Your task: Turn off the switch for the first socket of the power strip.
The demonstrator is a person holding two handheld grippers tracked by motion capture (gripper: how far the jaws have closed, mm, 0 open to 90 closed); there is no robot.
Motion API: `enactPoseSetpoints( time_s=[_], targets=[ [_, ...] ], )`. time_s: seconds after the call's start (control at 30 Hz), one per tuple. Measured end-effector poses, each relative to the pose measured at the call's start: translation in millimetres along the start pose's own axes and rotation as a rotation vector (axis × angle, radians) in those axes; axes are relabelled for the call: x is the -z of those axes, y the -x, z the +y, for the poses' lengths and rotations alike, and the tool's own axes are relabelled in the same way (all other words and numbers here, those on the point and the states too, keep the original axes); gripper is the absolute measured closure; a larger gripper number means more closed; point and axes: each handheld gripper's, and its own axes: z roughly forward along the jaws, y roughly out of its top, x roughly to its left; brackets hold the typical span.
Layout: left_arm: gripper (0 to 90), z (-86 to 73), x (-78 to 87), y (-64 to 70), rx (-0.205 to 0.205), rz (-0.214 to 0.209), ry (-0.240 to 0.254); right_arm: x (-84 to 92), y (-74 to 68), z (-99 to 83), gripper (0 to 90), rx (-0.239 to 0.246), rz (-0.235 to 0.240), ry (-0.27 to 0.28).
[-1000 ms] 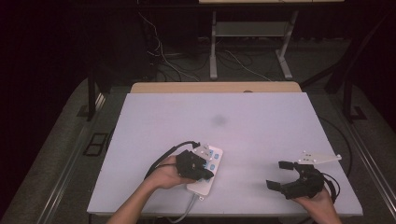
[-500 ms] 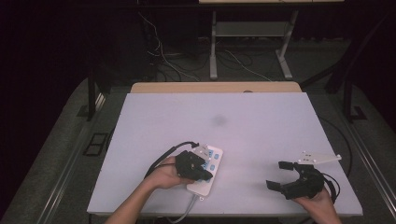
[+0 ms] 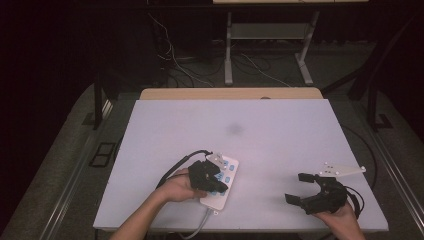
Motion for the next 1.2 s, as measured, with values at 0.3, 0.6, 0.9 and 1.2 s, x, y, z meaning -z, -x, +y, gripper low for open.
enactPoseSetpoints(
  time_s=[0.3,0.6,0.9,1.2],
  targets=[
    [89.7,-3.7,0.6,1.2,0.002,0.005,0.03,0.9,1.8,0.1,0.4,-0.002,-0.004,0.003],
    [89.7,-7.4,0.8,0.5,0.015,-0.001,0.06,1.1,2.5,-0.2,0.4,-0.008,-0.005,0.003],
    [89.6,-9.5,9.6,-0.6,0.01,0.016,0.078,3.2,3.8,0.0,0.4,-0.009,-0.008,0.014],
    [89.5,-8.6,16.4,-2.1,0.008,0.028,0.107,3.2,4.1,-0.2,0.4,-0.014,-0.009,0.015]
  ],
)
